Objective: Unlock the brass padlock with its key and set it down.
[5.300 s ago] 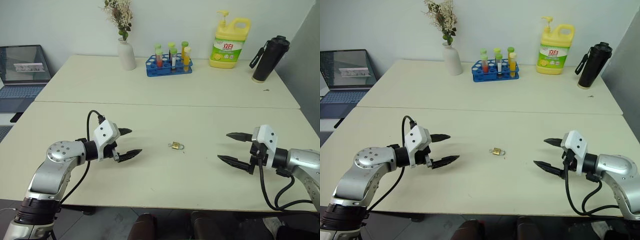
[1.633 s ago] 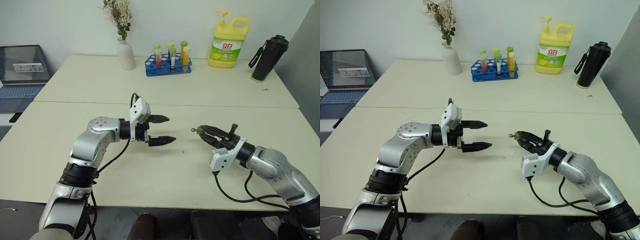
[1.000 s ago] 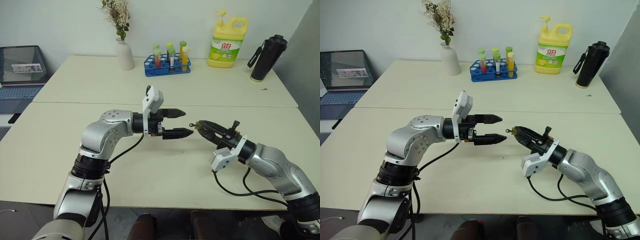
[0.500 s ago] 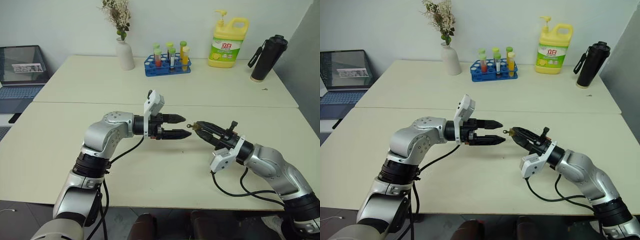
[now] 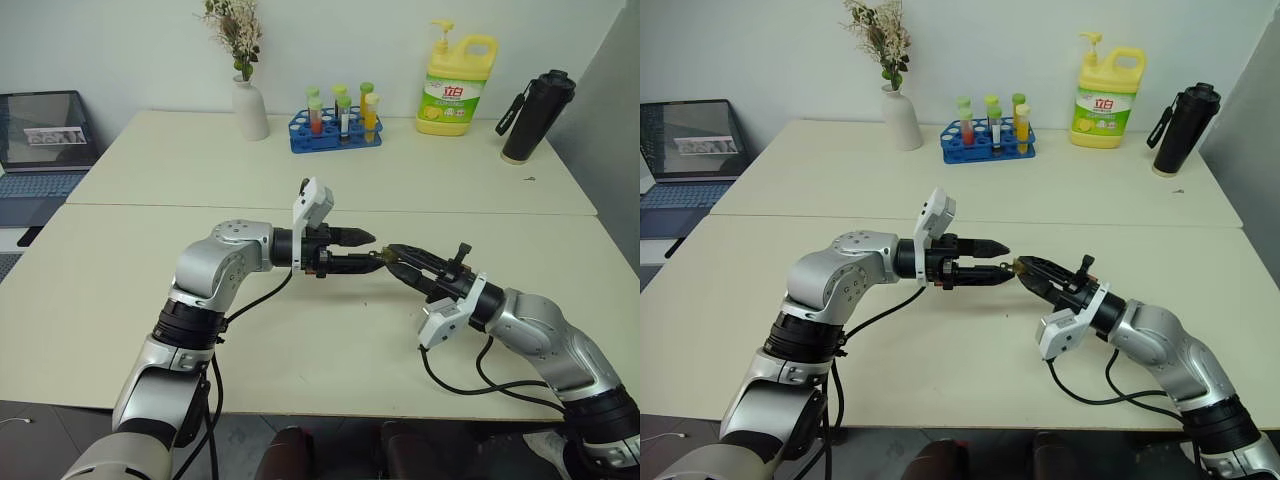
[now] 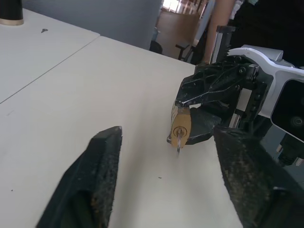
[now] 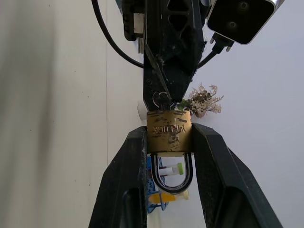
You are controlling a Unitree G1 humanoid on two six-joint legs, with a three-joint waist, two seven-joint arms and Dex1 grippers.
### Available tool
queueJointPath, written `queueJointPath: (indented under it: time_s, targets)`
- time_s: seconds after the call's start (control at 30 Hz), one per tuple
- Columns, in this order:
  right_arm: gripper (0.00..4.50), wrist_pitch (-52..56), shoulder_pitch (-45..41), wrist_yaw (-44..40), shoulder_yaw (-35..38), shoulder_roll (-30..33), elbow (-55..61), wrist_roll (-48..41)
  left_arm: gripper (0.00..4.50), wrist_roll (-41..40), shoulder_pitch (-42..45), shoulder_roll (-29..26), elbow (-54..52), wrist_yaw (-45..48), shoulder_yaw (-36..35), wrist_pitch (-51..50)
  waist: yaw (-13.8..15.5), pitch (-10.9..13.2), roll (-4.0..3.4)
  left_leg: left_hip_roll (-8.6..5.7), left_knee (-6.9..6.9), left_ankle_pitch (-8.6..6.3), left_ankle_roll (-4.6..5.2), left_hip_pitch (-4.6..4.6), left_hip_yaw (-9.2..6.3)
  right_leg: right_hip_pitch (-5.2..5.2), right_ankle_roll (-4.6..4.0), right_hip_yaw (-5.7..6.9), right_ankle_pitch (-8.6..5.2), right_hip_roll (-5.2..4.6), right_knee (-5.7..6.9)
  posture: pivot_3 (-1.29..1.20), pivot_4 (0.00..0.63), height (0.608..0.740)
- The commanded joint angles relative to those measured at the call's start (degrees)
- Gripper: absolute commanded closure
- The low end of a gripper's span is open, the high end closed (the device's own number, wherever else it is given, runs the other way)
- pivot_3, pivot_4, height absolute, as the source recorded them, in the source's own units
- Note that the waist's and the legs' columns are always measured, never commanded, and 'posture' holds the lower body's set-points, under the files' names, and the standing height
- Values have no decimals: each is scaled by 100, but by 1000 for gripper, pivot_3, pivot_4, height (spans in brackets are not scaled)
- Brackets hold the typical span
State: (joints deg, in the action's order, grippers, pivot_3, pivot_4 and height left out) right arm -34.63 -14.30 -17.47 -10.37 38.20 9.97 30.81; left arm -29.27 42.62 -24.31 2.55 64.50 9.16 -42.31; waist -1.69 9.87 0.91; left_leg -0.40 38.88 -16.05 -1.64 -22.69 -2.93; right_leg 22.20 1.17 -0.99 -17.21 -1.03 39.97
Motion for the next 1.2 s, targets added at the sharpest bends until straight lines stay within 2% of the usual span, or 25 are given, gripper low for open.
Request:
queueJointPath:
  time_s: [0.03,0.23,0.87,0.93,1.1,1.2]
  targets:
    - [3572,-67,-92,-4,122,-12,247,-107,2613,-123,96,22,-139,83,-12,-16,0,0,0,0,0,0,0,0,0,0,0,0,0,0,0,0,150,740]
    - [3572,-52,-99,-12,129,-30,271,-123,4339,-68,73,-28,-163,218,67,15,0,0,0,0,0,0,0,0,0,0,0,0,0,0,0,0,150,740]
    - [3572,-80,-157,-68,156,-87,202,-287,4336,-140,95,4,-82,307,-78,182,0,0,0,0,0,0,0,0,0,0,0,0,0,0,0,0,150,740]
    - [3572,-86,-166,-74,147,-85,188,-298,3616,-101,101,-22,-103,300,-43,164,0,0,0,0,0,0,0,0,0,0,0,1,0,0,0,0,150,740]
    - [3572,-87,-168,-87,145,-90,164,-321,2212,72,63,-83,-76,353,1,479,0,0,0,0,0,1,0,0,0,0,0,0,0,0,0,0,150,740]
    - [3572,-61,-138,-107,131,-100,178,-338,2166,-172,138,-48,-39,324,-129,133,0,0,0,0,0,1,0,0,0,0,0,0,0,0,0,0,150,740]
